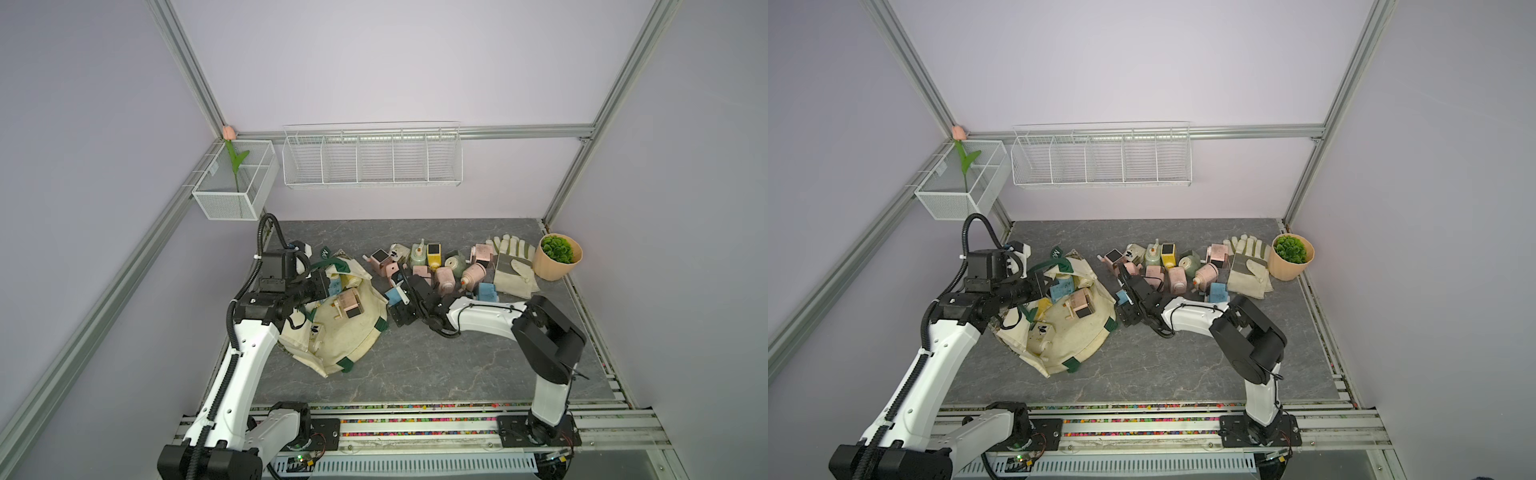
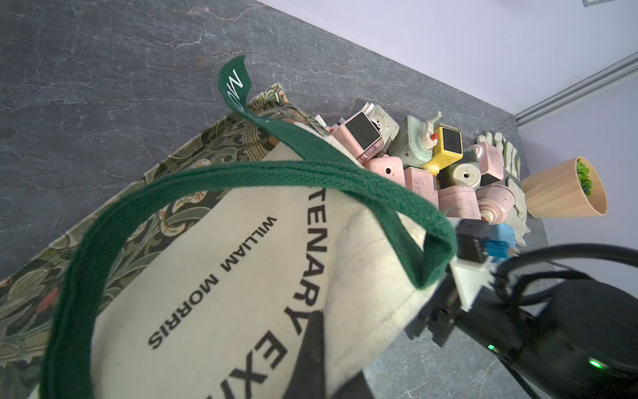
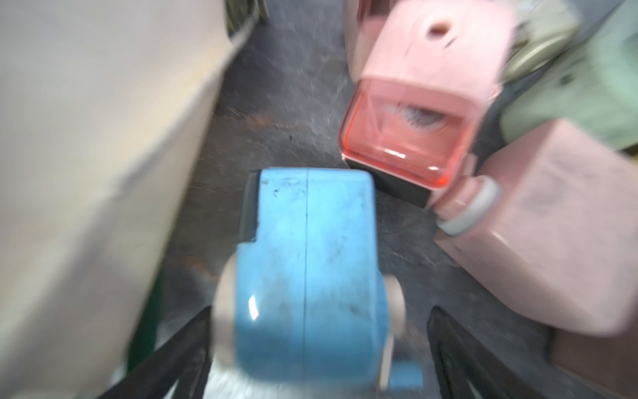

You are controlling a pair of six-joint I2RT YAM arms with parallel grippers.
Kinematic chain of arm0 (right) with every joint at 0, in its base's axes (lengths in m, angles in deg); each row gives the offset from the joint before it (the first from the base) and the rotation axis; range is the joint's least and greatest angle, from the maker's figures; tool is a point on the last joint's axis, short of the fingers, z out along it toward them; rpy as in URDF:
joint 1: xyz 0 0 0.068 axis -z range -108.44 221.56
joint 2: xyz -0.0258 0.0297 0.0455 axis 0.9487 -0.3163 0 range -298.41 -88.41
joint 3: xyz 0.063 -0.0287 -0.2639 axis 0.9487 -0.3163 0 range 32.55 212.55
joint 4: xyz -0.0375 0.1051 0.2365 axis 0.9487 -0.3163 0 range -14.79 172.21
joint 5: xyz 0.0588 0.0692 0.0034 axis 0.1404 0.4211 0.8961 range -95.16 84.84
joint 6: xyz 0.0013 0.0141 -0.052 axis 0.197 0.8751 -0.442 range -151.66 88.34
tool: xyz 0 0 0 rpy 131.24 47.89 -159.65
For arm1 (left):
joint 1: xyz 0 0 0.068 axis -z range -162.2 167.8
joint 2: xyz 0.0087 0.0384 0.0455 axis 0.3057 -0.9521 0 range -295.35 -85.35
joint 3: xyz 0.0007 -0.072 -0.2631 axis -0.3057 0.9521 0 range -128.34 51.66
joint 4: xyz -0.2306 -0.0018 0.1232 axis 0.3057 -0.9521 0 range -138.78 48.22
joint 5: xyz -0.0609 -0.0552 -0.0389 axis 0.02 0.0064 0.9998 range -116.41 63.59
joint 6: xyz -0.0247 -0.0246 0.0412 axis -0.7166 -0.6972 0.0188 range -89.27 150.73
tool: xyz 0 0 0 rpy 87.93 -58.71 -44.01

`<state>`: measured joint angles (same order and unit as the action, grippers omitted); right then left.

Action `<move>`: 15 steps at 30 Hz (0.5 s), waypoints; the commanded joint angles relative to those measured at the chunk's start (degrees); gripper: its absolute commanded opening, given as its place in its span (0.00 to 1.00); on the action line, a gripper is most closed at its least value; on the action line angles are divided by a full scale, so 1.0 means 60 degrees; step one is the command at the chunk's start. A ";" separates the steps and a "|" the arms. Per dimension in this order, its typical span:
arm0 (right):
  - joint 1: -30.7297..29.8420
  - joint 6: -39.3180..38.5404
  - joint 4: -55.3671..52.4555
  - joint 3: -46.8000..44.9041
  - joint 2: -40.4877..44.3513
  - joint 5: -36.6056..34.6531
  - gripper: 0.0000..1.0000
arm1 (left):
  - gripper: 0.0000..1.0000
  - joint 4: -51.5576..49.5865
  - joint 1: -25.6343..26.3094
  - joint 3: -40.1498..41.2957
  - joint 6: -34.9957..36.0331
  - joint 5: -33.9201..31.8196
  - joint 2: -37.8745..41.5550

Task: Take out the pencil sharpeners from the tote bags
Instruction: Place the pencil sharpener at the center of the board.

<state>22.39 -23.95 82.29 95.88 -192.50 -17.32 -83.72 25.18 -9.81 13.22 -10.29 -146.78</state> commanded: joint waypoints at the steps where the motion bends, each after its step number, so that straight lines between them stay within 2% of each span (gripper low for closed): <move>1: 0.0020 -0.0007 0.0617 -0.0646 0.1287 0.0069 0.93 | 0.00 0.0104 -0.0058 0.0094 -0.0127 0.0083 0.0306; 8: -0.0206 -0.0193 0.1243 -0.1748 0.3091 0.0722 1.00 | 0.00 0.0103 -0.0074 0.0079 -0.0127 0.0110 0.0263; 15: -0.1809 -0.0838 0.1915 -0.2482 0.4389 0.0938 0.97 | 0.00 0.0133 -0.0102 0.0087 -0.0142 0.0178 0.0248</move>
<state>14.53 -26.29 90.29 81.91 -168.16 -13.54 -83.70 24.91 -9.77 13.22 -10.07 -146.74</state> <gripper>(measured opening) 0.974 0.048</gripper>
